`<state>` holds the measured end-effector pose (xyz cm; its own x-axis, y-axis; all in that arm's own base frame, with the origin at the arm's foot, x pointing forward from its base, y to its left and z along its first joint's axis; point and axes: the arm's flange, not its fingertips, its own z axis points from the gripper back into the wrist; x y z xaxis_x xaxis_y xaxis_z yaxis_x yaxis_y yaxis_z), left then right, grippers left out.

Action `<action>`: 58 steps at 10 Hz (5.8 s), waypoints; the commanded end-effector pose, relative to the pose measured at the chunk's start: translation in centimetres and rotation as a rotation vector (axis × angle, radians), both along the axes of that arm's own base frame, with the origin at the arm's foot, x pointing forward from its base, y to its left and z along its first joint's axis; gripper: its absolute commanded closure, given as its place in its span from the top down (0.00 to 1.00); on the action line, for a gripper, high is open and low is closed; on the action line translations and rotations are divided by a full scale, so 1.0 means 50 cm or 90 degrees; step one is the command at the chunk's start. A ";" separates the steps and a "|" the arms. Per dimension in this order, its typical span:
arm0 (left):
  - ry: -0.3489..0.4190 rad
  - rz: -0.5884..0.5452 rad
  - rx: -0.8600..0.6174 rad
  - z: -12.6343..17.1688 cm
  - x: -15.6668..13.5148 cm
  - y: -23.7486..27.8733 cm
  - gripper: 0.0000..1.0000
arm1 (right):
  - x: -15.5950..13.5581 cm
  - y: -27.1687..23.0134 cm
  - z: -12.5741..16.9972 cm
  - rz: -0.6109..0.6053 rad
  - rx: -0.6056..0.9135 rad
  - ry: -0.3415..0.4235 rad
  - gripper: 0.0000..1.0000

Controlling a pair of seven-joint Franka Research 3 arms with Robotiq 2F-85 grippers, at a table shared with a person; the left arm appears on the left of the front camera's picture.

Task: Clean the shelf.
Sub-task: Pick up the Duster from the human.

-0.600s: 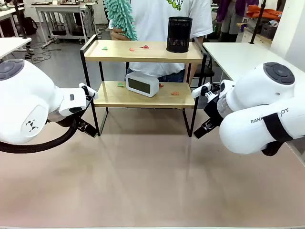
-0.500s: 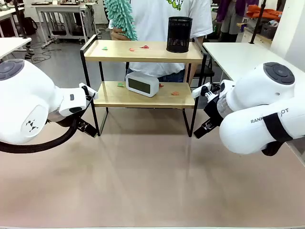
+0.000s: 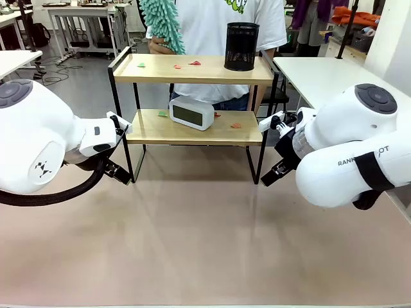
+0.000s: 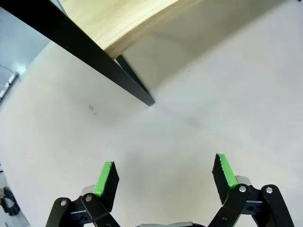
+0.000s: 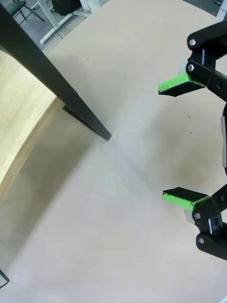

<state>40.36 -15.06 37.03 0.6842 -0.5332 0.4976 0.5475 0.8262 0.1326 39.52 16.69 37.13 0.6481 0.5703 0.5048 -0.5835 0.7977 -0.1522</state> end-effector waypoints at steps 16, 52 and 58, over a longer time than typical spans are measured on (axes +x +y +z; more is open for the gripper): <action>0.079 0.289 -0.896 -0.012 -0.281 0.791 1.00 | -0.391 -0.891 0.137 -0.429 1.109 0.130 1.00; 0.594 -0.007 -0.865 0.278 0.239 0.490 1.00 | -0.477 -0.870 0.174 -0.261 0.809 0.313 1.00; 0.644 0.041 -0.864 0.251 0.299 0.441 1.00 | -0.477 -0.870 0.174 -0.261 0.809 0.313 1.00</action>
